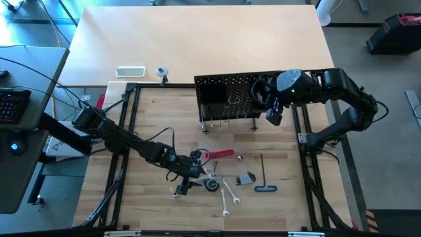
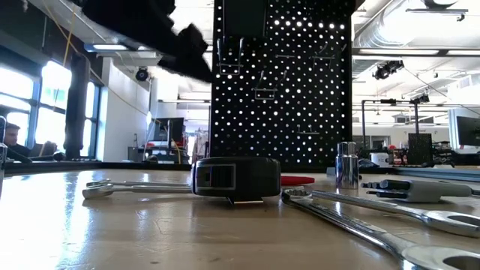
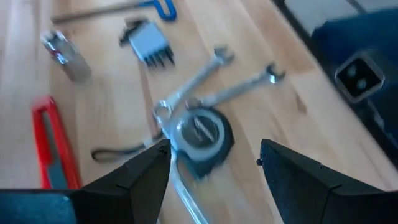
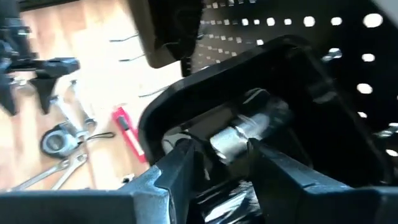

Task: Hang tools onto peg board
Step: Put the left socket into the peg board

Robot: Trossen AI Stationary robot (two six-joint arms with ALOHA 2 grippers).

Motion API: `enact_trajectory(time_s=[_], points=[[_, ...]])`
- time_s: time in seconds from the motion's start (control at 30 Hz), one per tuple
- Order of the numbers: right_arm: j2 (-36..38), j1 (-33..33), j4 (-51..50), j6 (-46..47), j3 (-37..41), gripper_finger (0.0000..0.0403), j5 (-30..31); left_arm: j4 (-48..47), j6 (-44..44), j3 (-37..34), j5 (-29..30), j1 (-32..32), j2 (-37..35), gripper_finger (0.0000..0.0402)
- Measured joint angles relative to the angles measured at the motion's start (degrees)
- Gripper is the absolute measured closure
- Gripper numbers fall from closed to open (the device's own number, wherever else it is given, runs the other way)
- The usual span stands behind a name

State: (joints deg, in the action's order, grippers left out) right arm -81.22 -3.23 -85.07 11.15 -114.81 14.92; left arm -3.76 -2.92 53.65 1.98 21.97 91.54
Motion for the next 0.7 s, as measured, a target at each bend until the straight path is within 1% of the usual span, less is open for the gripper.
enact_trajectory(time_s=[0.13,0.23,0.33,0.5,0.7], points=[[-0.01,1.49,-0.01,-0.21,-1.24,0.0241,-0.49,-3.74,-0.39,0.0,-0.08,1.4,1.81,0.0161],[-0.01,2.87,0.01,-0.53,-3.07,0.0228,-0.37,-6.09,-1.54,0.0,0.4,3.01,1.56,0.0161],[0.01,4.66,0.01,-0.69,-5.19,0.0219,0.45,-8.99,-3.58,-0.02,3.23,5.18,0.14,0.0161],[0.01,7.98,-0.03,-0.7,-7.74,0.0217,1.6,-9.35,-9.16,-2.96,8.21,9.41,-3.58,0.0161],[0.01,11.99,-0.35,-0.18,-8.39,0.0217,2.58,-5.57,-18.48,-9.27,13.98,15.76,-8.07,0.0161]])
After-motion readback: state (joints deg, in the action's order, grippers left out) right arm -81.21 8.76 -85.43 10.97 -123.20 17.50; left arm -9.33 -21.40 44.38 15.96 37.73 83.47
